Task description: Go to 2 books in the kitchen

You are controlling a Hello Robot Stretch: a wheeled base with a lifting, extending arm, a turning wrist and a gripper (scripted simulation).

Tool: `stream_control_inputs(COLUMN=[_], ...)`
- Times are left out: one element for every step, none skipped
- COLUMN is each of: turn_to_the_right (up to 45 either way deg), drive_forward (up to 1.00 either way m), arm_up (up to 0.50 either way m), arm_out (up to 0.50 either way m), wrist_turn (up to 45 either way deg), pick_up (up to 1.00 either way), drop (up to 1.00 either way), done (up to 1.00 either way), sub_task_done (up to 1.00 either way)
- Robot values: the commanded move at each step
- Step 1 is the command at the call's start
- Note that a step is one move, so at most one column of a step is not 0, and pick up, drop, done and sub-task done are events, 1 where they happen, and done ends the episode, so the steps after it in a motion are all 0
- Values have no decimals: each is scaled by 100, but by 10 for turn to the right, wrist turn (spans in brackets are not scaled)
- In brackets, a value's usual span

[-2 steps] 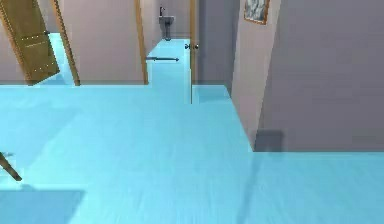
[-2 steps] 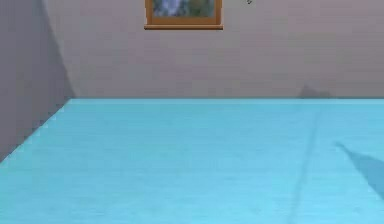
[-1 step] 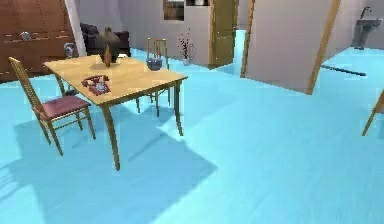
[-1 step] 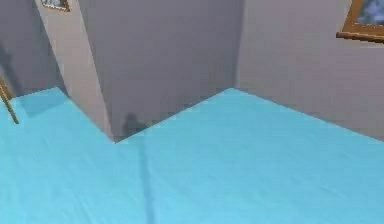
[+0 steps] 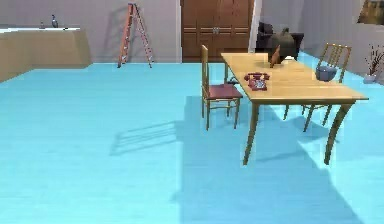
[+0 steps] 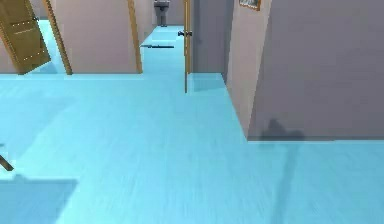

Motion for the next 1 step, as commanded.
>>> stream_control_inputs(turn_to_the_right=[-450], drive_forward=[0], arm_up=[0], arm_out=[0], wrist_turn=[0], pick_up=[0], drop=[0], done=[0], sub_task_done=[0])
